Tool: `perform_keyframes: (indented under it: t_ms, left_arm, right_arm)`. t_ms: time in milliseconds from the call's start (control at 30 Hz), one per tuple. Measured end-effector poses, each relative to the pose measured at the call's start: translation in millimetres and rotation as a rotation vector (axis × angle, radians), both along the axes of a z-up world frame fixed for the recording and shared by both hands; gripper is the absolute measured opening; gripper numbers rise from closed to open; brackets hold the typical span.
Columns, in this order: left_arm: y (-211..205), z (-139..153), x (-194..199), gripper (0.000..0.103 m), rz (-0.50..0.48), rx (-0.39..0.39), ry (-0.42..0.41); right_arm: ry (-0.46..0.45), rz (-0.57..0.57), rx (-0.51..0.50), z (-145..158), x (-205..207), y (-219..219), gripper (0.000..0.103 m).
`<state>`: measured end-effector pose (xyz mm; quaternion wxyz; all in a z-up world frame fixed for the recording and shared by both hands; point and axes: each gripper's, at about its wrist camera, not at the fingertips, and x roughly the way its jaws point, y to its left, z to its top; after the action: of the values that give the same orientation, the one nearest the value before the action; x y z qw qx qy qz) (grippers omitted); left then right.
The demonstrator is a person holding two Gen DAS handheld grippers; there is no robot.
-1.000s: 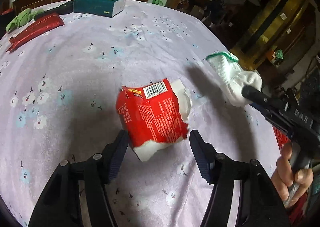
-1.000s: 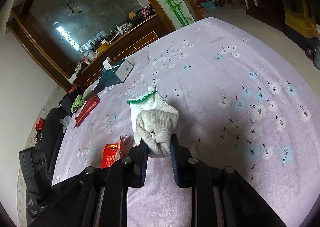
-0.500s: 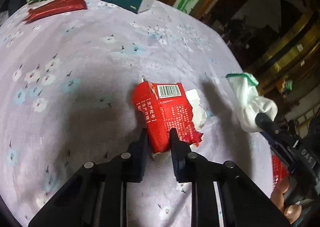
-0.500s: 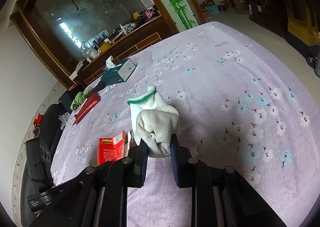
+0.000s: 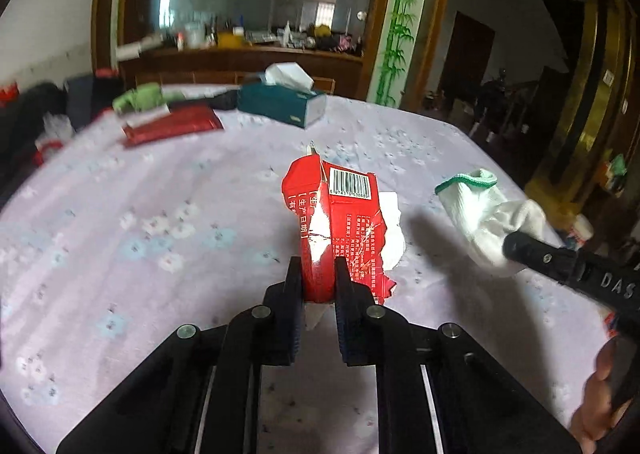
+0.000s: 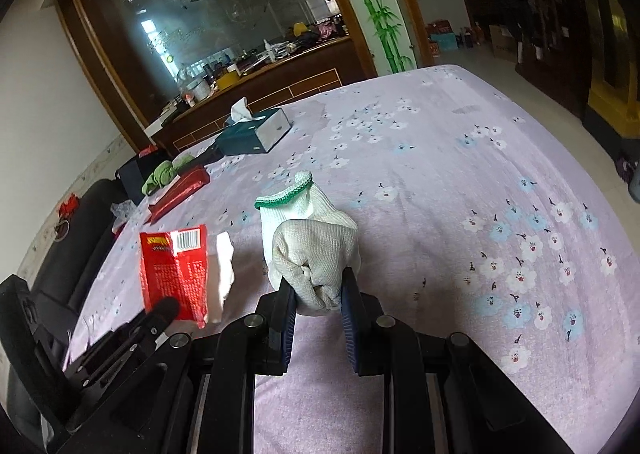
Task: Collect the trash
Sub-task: 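Grasp the torn red snack box with the left gripper while the right gripper holds the glove, then lift the red box and glove and turn toward the red wastebasket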
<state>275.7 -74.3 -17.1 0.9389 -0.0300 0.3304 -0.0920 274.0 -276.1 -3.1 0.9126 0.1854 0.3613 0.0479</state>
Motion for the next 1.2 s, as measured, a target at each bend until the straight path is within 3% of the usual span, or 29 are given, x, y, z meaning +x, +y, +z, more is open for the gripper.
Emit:
perform_keyframes:
  t_ms: [200,800,1200]
  left_arm:
    - [-1.0,2.0,-7.0,0.013,0.024,0.085,-0.055]
    - [-2.1,-1.9,-2.0,0.013,0.036,0.127,-0.049]
    - [-7.7,0.8,-10.0,0.013,0.036,0.164,-0.093]
  right_arm:
    - [0.012,0.028,-0.040,-4.7,1.0,12.9,0.022]
    - [0.028,0.043,-0.079,-12.6,4.8,22.9,0.022]
    - [0.021,0.042,-0.085,-12.4,4.2,23.8,0.022]
